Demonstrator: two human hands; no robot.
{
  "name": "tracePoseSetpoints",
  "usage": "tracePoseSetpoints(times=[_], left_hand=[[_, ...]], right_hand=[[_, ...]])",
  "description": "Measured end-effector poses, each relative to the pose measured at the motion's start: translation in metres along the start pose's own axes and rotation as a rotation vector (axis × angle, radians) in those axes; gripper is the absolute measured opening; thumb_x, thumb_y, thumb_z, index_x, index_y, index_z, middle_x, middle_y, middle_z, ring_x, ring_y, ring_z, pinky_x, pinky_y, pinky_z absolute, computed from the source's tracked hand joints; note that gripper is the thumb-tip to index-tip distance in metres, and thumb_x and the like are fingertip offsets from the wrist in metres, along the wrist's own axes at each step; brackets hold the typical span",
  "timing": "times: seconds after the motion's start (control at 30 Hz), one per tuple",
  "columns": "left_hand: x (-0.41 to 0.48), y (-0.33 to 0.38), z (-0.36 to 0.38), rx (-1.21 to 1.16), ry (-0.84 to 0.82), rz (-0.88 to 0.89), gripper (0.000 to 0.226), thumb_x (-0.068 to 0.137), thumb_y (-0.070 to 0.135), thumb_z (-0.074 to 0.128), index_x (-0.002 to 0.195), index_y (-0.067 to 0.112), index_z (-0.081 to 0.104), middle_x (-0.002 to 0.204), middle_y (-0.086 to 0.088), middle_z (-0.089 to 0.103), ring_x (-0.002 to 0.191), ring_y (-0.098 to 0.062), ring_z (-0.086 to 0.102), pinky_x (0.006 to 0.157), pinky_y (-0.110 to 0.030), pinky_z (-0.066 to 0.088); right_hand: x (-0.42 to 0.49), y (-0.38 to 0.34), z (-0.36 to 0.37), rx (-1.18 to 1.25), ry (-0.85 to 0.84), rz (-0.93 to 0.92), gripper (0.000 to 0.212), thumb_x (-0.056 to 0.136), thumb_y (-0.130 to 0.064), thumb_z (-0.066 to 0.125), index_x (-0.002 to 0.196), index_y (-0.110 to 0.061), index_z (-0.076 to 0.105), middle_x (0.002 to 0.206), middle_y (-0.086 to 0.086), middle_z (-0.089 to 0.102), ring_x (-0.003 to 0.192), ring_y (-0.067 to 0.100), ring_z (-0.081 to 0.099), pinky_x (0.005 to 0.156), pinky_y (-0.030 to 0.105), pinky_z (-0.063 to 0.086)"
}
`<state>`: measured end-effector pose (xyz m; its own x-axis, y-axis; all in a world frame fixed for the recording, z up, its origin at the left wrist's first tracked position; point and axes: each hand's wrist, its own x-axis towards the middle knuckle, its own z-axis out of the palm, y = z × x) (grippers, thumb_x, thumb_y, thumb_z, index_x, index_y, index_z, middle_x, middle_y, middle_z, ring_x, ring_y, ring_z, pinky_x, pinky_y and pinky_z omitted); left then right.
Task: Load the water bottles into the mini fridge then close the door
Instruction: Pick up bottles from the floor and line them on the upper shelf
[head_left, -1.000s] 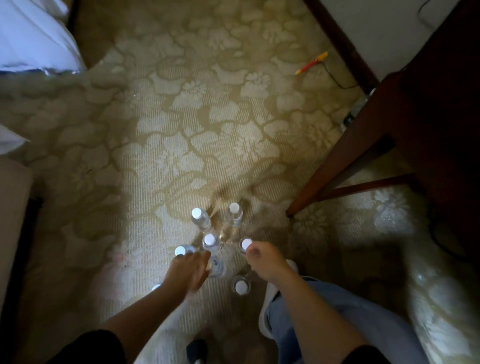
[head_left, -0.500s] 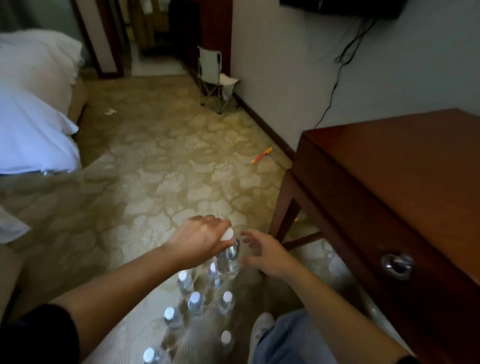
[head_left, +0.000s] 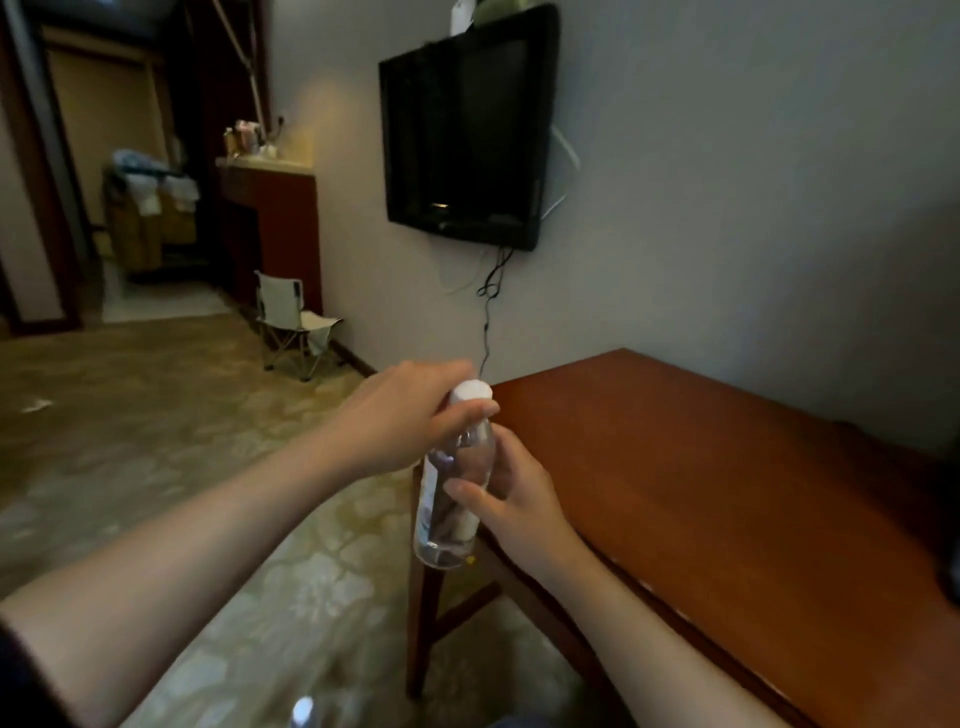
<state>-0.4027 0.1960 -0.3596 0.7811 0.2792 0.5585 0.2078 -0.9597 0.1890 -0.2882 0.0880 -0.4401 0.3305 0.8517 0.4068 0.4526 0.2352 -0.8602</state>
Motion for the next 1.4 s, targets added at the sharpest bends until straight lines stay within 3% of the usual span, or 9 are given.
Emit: tracePoseSetpoints(times=[0.17, 0.37, 0.63, 0.77, 0.9, 1.0, 1.13, 1.27, 1.4], left_hand=[[0.035, 0.053, -0.003, -0.290, 0.107, 0.079, 0.036, 0.079, 0.064, 0.042, 0.084, 0.031, 0.056, 0.075, 0.008, 0.053, 0.071, -0.002, 0.050, 0.061, -0.012, 0.034], [0.070, 0.119, 0.023, -0.736, -0.011, 0.141, 0.036, 0.080, 0.048, 0.051, 0.114, 0.036, 0.051, 0.110, -0.002, 0.056, 0.092, 0.000, 0.057, 0.078, -0.002, 0.039], [0.117, 0.209, 0.061, -0.992, -0.179, 0.251, 0.069, 0.088, 0.017, 0.062, 0.131, 0.055, 0.024, 0.122, 0.013, 0.048, 0.114, -0.003, 0.055, 0.096, -0.026, 0.049], [0.147, 0.264, 0.082, -1.057, -0.088, 0.309, 0.078, 0.086, 0.011, 0.064, 0.129, 0.060, 0.021, 0.128, 0.010, 0.045, 0.120, -0.004, 0.050, 0.096, -0.038, 0.051], [0.179, 0.323, 0.101, -1.144, 0.024, 0.305, 0.078, 0.077, 0.025, 0.063, 0.128, 0.068, 0.022, 0.135, 0.001, 0.047, 0.124, -0.013, 0.050, 0.101, -0.044, 0.047], [0.206, 0.363, 0.114, -1.198, 0.047, 0.288, 0.074, 0.075, 0.025, 0.059, 0.128, 0.065, 0.027, 0.129, -0.003, 0.051, 0.120, -0.016, 0.054, 0.099, -0.045, 0.048], [0.236, 0.411, 0.133, -1.227, 0.031, 0.273, 0.075, 0.086, 0.009, 0.060, 0.144, 0.041, 0.027, 0.128, -0.005, 0.052, 0.116, -0.019, 0.056, 0.094, -0.042, 0.052], [0.261, 0.451, 0.147, -1.238, -0.006, 0.263, 0.068, 0.092, 0.011, 0.055, 0.148, 0.033, 0.023, 0.144, -0.002, 0.044, 0.127, -0.016, 0.048, 0.104, -0.039, 0.045], [0.279, 0.481, 0.163, -1.228, -0.087, 0.261, 0.066, 0.097, 0.018, 0.047, 0.148, 0.037, 0.011, 0.157, 0.006, 0.021, 0.141, -0.016, 0.029, 0.111, -0.032, 0.034]], right_hand=[[-0.024, -0.039, -0.064, -0.146, 0.145, -0.075, 0.044, 0.074, -0.037, 0.070, 0.116, -0.036, 0.057, 0.107, -0.016, 0.068, 0.102, 0.006, 0.065, 0.092, 0.040, 0.052], [-0.053, -0.068, -0.145, -0.199, 0.374, -0.119, 0.045, 0.076, -0.041, 0.069, 0.117, -0.024, 0.061, 0.109, -0.008, 0.071, 0.103, 0.007, 0.066, 0.094, 0.038, 0.052], [-0.077, -0.104, -0.252, -0.230, 0.625, -0.109, 0.024, 0.086, -0.014, 0.067, 0.110, -0.012, 0.064, 0.100, 0.001, 0.073, 0.091, 0.007, 0.068, 0.081, 0.022, 0.051], [-0.090, -0.130, -0.300, -0.244, 0.747, -0.068, 0.024, 0.086, -0.016, 0.067, 0.108, -0.008, 0.063, 0.100, 0.006, 0.072, 0.090, 0.012, 0.069, 0.080, 0.029, 0.054], [-0.102, -0.154, -0.349, -0.416, 0.844, -0.003, 0.027, 0.084, -0.026, 0.069, 0.108, -0.016, 0.063, 0.097, 0.002, 0.071, 0.091, 0.018, 0.069, 0.086, 0.042, 0.056], [-0.110, -0.165, -0.389, -0.565, 0.919, 0.027, 0.026, 0.081, -0.034, 0.070, 0.103, -0.020, 0.064, 0.094, -0.004, 0.071, 0.092, 0.015, 0.067, 0.089, 0.046, 0.053], [-0.117, -0.167, -0.437, -0.712, 0.989, 0.081, 0.039, 0.077, -0.044, 0.069, 0.108, -0.021, 0.063, 0.101, -0.005, 0.071, 0.098, 0.017, 0.065, 0.091, 0.047, 0.051], [-0.121, -0.160, -0.480, -0.820, 1.063, 0.131, 0.037, 0.080, -0.040, 0.069, 0.110, -0.021, 0.060, 0.105, -0.002, 0.070, 0.104, 0.022, 0.063, 0.094, 0.048, 0.048], [-0.124, -0.149, -0.513, -0.847, 1.114, 0.163, 0.038, 0.083, -0.039, 0.067, 0.114, -0.019, 0.057, 0.110, 0.000, 0.068, 0.107, 0.023, 0.062, 0.095, 0.047, 0.047]])
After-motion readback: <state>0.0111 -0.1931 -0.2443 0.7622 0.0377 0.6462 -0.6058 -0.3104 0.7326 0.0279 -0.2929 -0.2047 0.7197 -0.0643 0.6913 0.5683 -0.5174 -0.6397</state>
